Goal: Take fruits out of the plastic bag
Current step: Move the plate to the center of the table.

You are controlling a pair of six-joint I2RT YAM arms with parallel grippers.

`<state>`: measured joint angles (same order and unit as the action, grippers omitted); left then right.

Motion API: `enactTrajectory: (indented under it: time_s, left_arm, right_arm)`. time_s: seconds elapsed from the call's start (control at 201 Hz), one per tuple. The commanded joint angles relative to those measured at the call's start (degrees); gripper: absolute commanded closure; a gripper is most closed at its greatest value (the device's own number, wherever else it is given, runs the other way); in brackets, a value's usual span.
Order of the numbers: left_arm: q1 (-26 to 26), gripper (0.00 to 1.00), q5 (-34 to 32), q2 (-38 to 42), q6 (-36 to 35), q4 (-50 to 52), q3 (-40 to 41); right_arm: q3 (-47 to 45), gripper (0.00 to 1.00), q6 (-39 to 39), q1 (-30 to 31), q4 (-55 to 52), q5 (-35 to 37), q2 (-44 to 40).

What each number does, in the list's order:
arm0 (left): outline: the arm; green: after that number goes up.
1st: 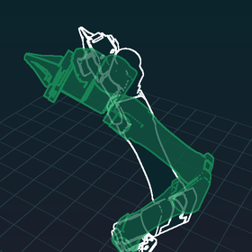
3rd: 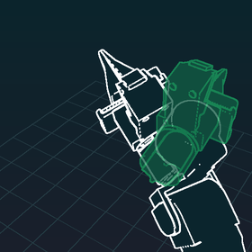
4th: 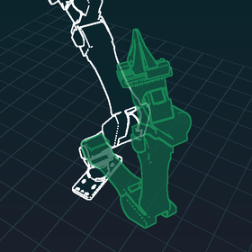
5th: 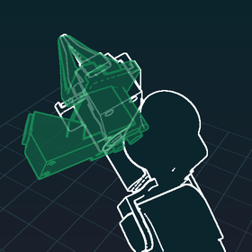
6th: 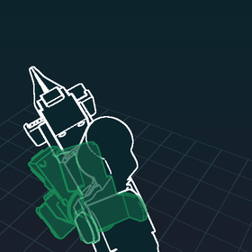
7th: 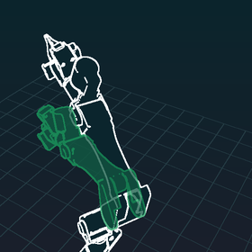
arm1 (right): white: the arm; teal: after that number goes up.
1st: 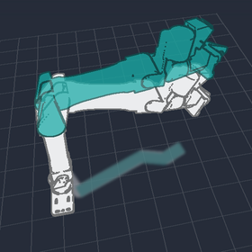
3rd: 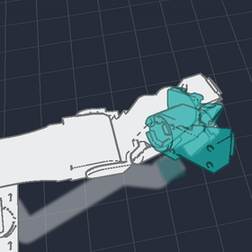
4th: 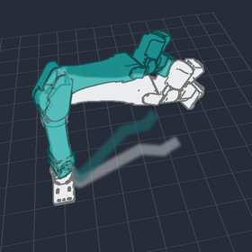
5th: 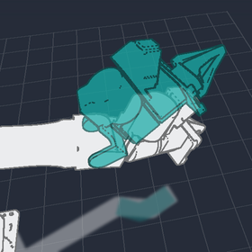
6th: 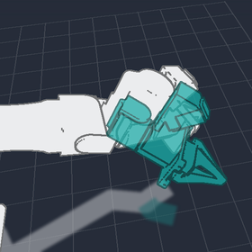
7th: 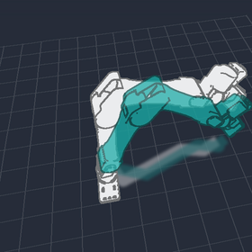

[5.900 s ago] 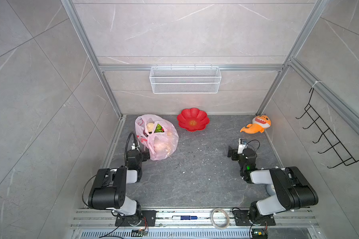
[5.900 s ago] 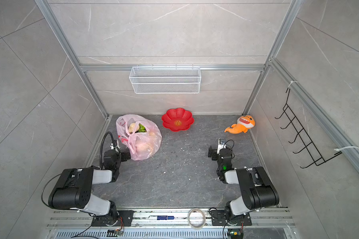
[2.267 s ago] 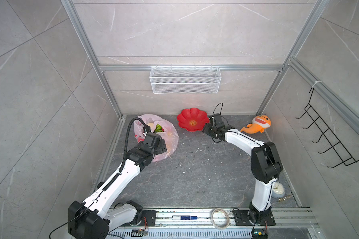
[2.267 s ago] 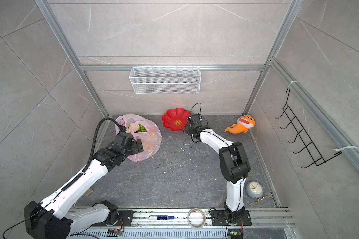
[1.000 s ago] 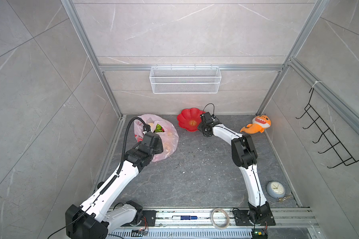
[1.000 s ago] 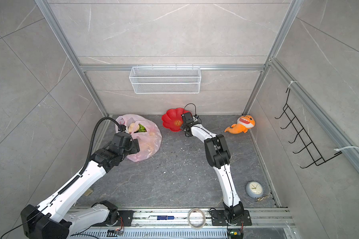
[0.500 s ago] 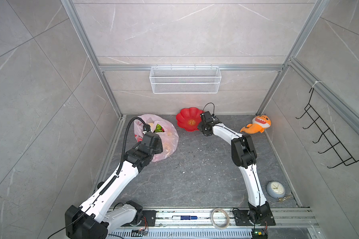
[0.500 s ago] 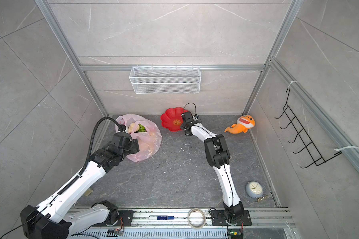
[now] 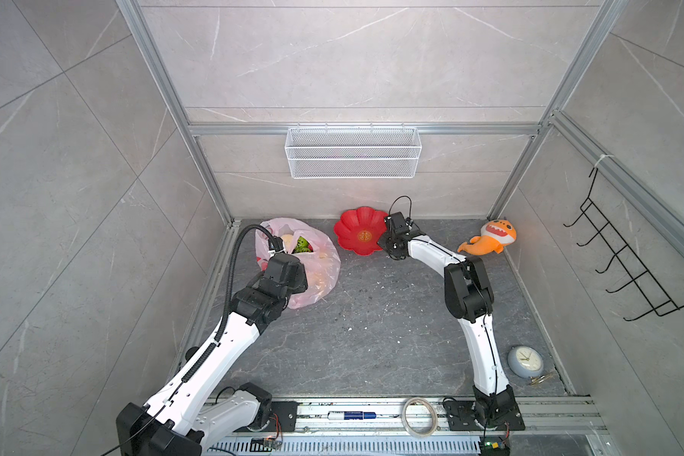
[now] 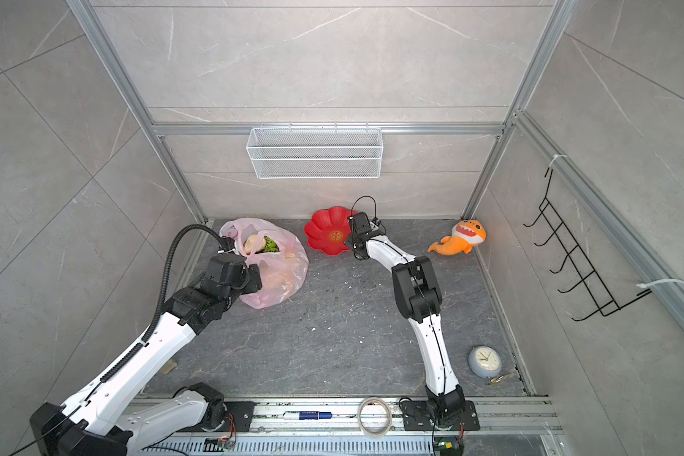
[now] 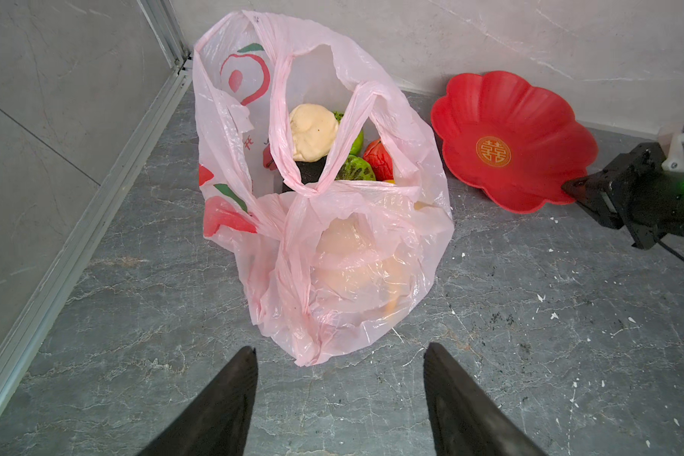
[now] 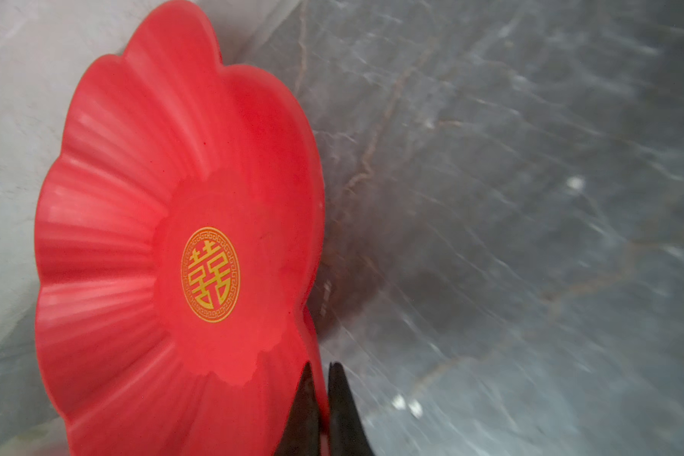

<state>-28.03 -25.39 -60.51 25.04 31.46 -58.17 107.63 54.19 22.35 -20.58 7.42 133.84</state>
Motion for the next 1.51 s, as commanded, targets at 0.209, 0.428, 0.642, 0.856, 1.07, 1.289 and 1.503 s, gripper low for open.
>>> enactTrajectory:
  time_s: [0.209, 0.428, 0.642, 0.856, 1.07, 1.289, 1.503]
  left_arm:
    - [-0.27, 0.31, -1.42, 5.09, -1.22, 1.18, 0.56]
    - [-0.27, 0.29, -1.92, 4.79, 0.13, 3.28, -0.65]
    - [-0.26, 0.29, 0.07, 2.56, 3.87, 6.64, -2.86]
    - [-0.27, 0.29, 0.66, 0.81, 7.58, 10.05, -4.28]
    - [-0.27, 0.27, -0.29, -1.01, 12.82, 16.79, -6.62]
    - [0.63, 0.25, -2.78, -4.06, 18.61, 23.77, -9.60]
    - [8.47, 0.21, 5.59, -5.49, 19.12, 17.59, -7.83]
  right_arm:
    - [-27.15, 1.00, -4.42, -2.31, -2.81, 0.09, -22.00]
    - [-45.36, 1.00, -6.14, -2.43, -5.65, -0.09, -38.28]
    - [-61.14, 1.00, -3.10, -2.40, -6.97, -1.93, -52.28]
    - [-66.10, 0.99, -3.67, -2.43, -8.12, -1.60, -56.52]
    - [-63.33, 0.77, -5.65, -2.41, -10.05, -0.34, -56.49]
    - [-61.29, 0.63, -8.19, -2.38, -12.72, 0.87, -57.52]
    - [-58.60, 0.55, -11.76, -2.40, -18.16, 5.14, -62.11]
